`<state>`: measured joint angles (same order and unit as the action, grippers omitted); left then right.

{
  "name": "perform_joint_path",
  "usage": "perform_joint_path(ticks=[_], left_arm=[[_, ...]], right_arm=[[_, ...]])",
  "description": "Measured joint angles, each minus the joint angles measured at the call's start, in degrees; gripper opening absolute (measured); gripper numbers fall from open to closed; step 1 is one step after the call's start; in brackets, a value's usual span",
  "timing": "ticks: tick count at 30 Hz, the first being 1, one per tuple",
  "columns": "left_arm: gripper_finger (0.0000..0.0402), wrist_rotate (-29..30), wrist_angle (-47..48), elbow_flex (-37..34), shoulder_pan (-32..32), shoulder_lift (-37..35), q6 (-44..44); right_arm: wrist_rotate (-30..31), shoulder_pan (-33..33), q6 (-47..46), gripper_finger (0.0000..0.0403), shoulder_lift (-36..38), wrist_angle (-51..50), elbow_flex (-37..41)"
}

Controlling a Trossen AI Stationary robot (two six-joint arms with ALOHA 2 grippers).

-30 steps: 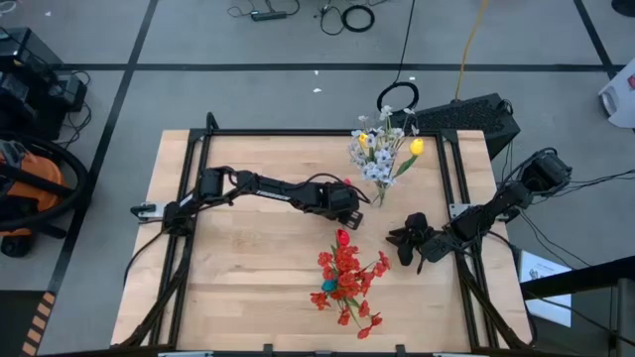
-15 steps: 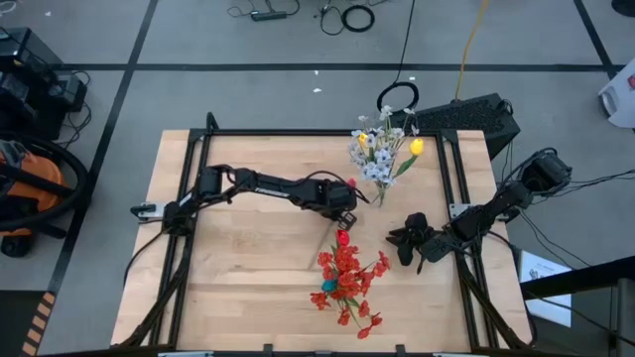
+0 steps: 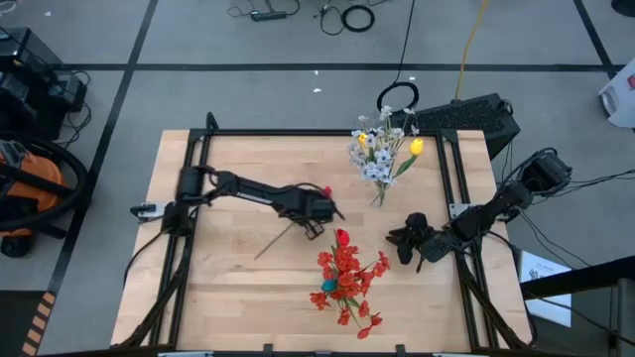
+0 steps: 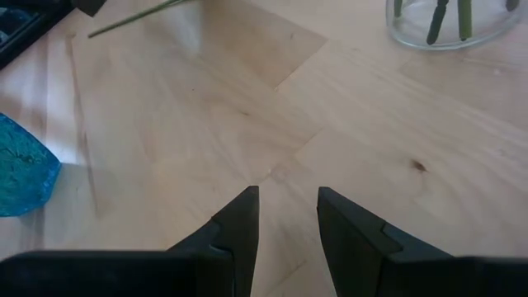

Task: Sort flowers into vase by color
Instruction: Put the red flower into the blue vase

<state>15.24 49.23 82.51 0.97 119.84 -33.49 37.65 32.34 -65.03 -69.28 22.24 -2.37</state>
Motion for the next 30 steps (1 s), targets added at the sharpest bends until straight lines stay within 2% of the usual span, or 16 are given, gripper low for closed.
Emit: perform_joint_path(ticks=[3, 11, 17, 20, 24, 30], left_arm=[[0.0006, -0.01, -8.79, -10.56, 0.01, -6.05, -2.08], [0.0005, -2.33, -38.25, -40.55, -1.15, -27.55, -8.21], [0.0005, 1.98, -65.92, -56.54, -4.94, -40.41, -9.15], [0.0005, 3.43, -83.24, -61.32, -7.34, -43.33, -4.86], [0.0005, 3.87, -101.94, -63.12, -10.55, -43.34, 3.77], [0.0005, 3.41, -114.33, -60.43, -17.56, -43.03, 17.29]], right_arm=[[0.02, 0.0, -0.18, 0.0116, 0.0, 0.07, -0.02], [0.15, 0.0, -0.62, 0.0116, 0.0, 0.11, -0.02], [0.26, 0.0, -0.75, 0.0116, 0.0, 0.09, -0.02], [0.34, 0.0, -0.76, 0.0116, 0.0, 0.09, -0.02], [0.78, 0.02, -0.75, 0.0116, 0.0, 0.09, -0.02], [1.27, 0.02, -0.61, 0.0116, 0.0, 0.09, -0.02]])
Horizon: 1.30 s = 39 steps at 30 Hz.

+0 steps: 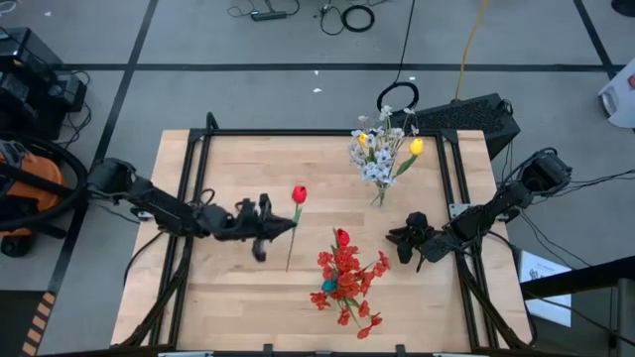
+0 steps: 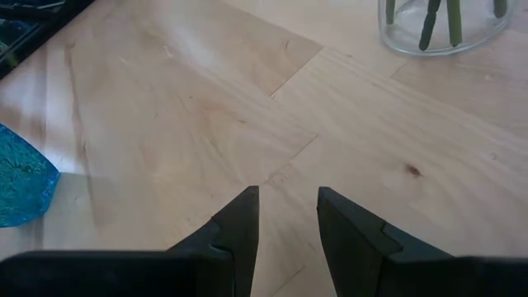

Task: Sort flowers into vase by color
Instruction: Put the red flower into the blue vase

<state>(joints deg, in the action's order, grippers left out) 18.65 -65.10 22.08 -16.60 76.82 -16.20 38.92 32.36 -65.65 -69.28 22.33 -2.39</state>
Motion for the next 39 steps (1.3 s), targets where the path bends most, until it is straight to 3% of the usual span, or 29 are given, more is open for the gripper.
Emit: perform_joint_path(ticks=[8, 16, 24, 39], left_arm=[[0.0005, 1.43, -8.92, 8.2, -6.1, 4.6, 19.08], [0.0005, -0.17, -10.61, 21.67, -5.47, 15.61, 27.22], [0.0005, -2.1, -10.11, 29.4, -5.51, 20.39, 25.23], [0.0005, -1.49, -7.18, 29.95, -6.8, 20.44, 22.5]], right_arm=[[0.29, 0.0, 0.19, 0.0116, 0.0, 0.02, 0.0], [0.54, 0.0, 0.26, 0.0116, 0.0, 0.05, 0.0], [0.35, 0.0, 0.31, 0.0116, 0.0, 0.04, 0.0], [0.21, 0.0, 0.67, 0.0116, 0.0, 0.04, 0.0]])
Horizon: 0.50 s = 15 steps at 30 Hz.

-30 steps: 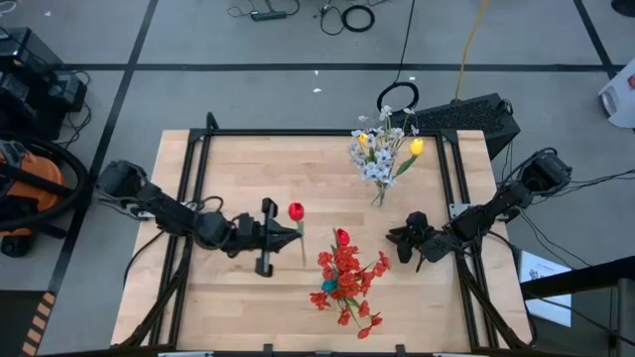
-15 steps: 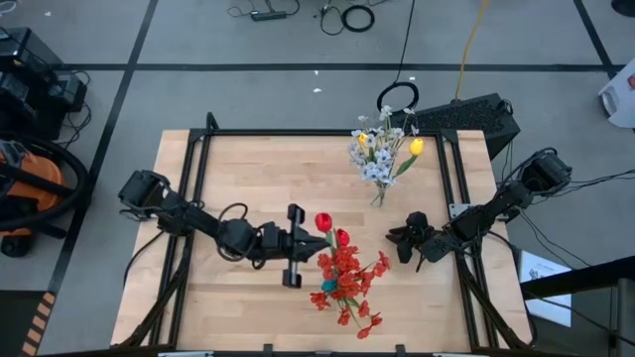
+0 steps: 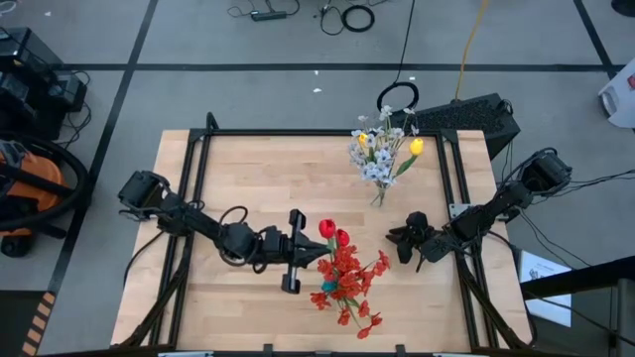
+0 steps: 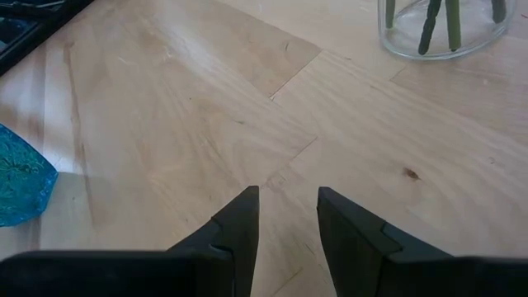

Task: Sort flowers into vase by color
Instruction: Put the red flower into the blue vase

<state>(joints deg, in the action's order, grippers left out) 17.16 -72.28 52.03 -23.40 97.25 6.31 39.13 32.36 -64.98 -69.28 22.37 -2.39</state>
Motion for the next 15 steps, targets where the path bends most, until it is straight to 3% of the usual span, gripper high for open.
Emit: perform_joint_path(ticks=[15], left_arm=[[0.0005, 0.59, 0.45, 0.04, -0.04, 3.24, -2.62]], right_arm=[[0.0, -0.02, -0.37, 0.0116, 0.0, 0.02, 0.0]])
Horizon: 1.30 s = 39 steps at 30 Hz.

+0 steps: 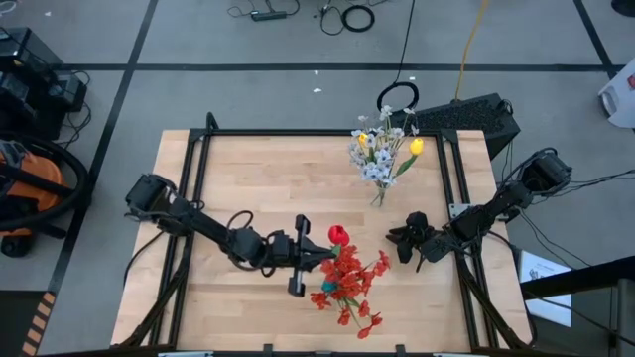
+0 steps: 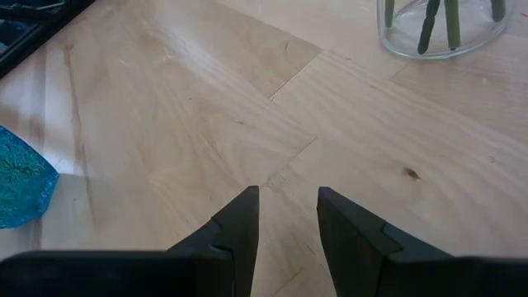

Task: Sort flowers into vase by color
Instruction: Put the red flower into the blue vase

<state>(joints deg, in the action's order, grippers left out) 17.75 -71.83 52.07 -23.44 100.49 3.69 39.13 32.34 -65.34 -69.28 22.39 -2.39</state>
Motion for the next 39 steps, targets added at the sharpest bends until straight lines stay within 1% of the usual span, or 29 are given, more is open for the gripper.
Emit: perform_joint_path(ticks=[11, 17, 29, 31, 34, 39], left_arm=[[0.0005, 0.36, -10.43, 0.0, -0.43, 9.99, 3.1], [0.0005, 0.54, -10.37, 0.0, -0.86, 13.58, 3.03], [0.0007, 0.32, -5.13, 0.02, -0.94, 13.63, 2.68], [0.0012, 0.51, -4.73, 0.04, -0.85, 13.61, 2.68], [0.003, 3.16, -3.98, 0.07, -0.91, 13.61, 2.68], [0.0085, 3.52, -1.9, -0.02, -0.86, 13.79, 2.75]], right_arm=[[-0.07, 0.02, 0.0, 0.0116, -0.02, 0.02, 0.0], [-0.11, 0.02, 0.0, 0.0116, -0.02, 0.02, 0.0], [-0.15, 0.01, -0.03, 0.0116, -0.02, 0.02, 0.0], [-0.17, 0.0, -0.17, 0.0116, -0.02, 0.0, 0.0], [-0.17, 0.02, -0.2, 0.0116, -0.02, 0.02, 0.0], [-0.2, 0.0, -0.24, 0.0116, -0.02, 0.04, 0.0]])
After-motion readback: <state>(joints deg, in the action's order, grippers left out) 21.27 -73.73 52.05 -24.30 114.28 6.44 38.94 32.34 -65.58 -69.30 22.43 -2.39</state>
